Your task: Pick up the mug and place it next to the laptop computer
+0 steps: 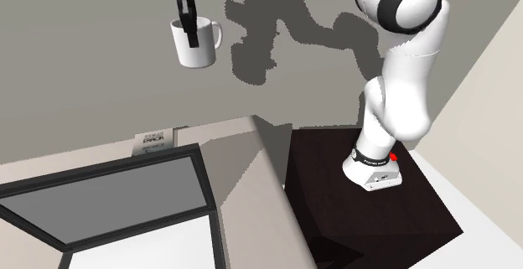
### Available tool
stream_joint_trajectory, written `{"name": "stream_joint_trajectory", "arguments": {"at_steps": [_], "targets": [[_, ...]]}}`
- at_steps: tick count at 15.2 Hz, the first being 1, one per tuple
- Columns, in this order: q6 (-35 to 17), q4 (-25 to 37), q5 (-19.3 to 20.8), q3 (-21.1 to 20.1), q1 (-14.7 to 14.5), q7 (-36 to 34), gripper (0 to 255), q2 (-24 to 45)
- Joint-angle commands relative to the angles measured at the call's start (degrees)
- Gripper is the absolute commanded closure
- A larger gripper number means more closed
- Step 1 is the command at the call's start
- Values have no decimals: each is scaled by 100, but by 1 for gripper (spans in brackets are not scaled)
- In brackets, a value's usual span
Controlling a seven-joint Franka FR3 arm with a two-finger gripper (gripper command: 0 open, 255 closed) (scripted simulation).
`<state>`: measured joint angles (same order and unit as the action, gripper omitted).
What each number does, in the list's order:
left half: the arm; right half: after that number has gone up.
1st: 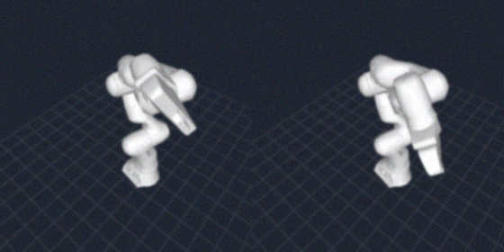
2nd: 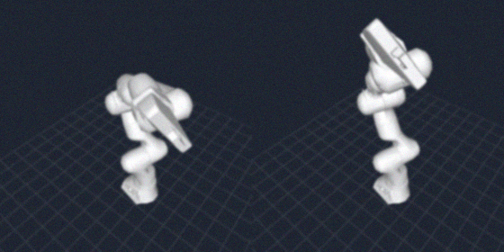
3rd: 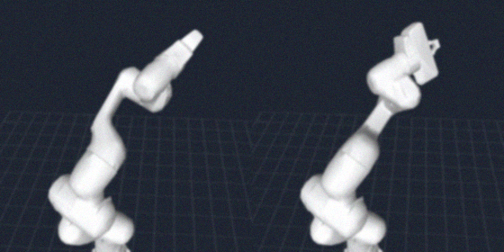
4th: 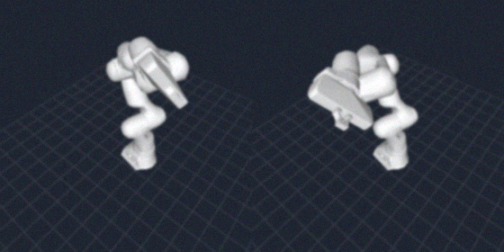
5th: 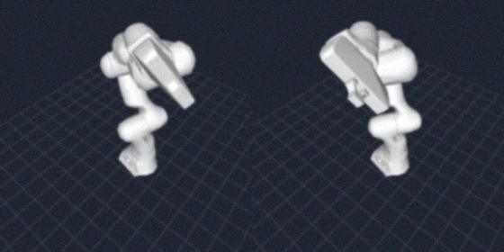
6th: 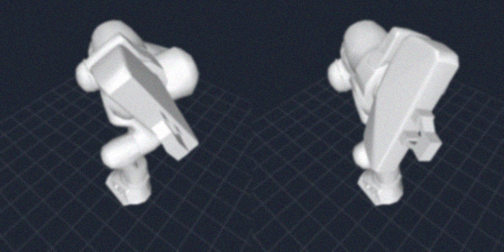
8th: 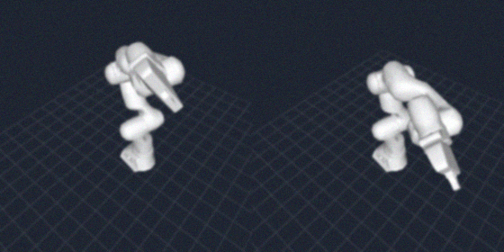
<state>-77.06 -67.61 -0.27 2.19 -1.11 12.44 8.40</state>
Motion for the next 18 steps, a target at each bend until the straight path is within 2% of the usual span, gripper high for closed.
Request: {"name": "stream_joint_trajectory", "arguments": {"at_steps": [1,9,18], "targets": [[-54,-263,31,-115,-170,-282,255,-211],[-220,-1054,63,-617,-750,-1359,255,-832],[-240,-1248,55,-1262,-1373,-2628,255,-998]]}}
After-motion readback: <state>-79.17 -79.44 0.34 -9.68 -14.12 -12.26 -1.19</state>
